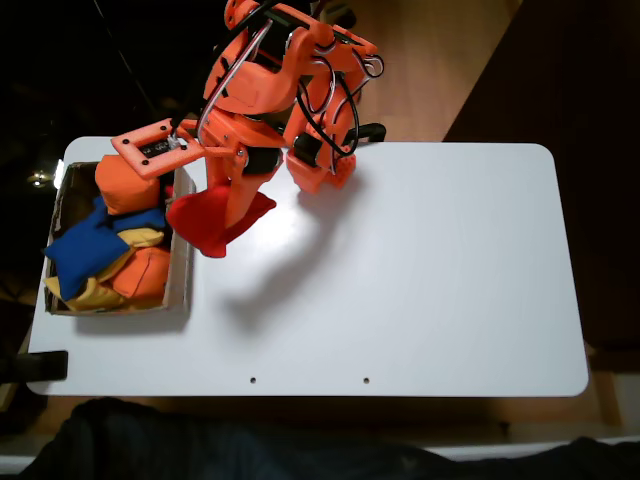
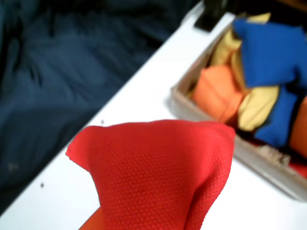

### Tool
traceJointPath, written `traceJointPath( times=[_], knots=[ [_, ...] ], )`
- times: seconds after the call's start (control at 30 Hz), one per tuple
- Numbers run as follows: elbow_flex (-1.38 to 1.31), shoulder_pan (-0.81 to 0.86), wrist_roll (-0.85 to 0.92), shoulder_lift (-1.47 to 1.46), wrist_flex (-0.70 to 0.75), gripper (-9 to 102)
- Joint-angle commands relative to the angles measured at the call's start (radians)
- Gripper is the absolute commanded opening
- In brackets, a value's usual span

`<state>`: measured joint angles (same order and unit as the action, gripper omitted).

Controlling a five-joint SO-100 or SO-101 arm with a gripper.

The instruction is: Grasp a bag and put it in the box.

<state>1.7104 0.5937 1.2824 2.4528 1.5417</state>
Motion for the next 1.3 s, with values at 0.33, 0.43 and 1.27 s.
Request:
traceJointPath(
  times=[0.33, 0.43, 1.27],
  knots=[
    [-0.199, 0.11, -0.043, -0.087, -0.008, 9],
    [-0.229, 0.143, -0.054, -0.12, -0.008, 9],
    [-0.502, 0.345, -0.153, -0.442, -0.037, 9]
  ],
)
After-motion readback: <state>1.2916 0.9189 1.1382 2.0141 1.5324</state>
